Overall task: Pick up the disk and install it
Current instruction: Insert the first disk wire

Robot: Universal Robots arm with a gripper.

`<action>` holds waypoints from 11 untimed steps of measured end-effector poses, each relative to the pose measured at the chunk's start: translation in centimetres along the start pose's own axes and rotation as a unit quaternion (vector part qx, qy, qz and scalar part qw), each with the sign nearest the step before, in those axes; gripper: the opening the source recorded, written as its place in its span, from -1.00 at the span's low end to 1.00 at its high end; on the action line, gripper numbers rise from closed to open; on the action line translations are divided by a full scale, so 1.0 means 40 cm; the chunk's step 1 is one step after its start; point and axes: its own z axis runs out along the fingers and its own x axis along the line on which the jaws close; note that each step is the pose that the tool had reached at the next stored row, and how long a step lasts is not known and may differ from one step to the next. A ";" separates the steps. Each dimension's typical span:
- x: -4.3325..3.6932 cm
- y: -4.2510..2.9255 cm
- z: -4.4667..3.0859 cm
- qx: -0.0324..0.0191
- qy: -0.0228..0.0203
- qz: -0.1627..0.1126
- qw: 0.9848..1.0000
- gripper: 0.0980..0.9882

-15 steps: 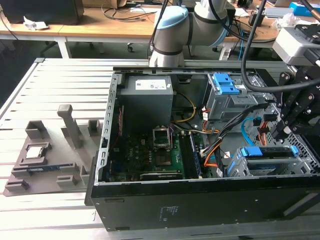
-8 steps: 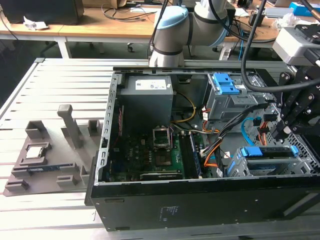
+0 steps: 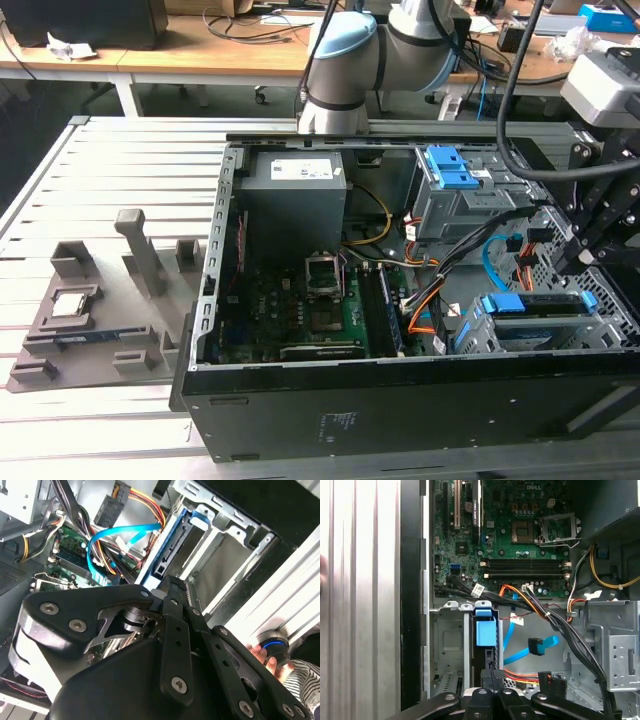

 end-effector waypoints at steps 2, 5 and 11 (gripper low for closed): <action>-0.021 -0.007 0.000 0.000 0.000 0.000 1.000 -0.98; -0.042 -0.012 0.000 0.000 0.000 0.000 1.000 -0.98; -0.067 -0.015 0.002 0.000 0.001 0.000 1.000 -0.98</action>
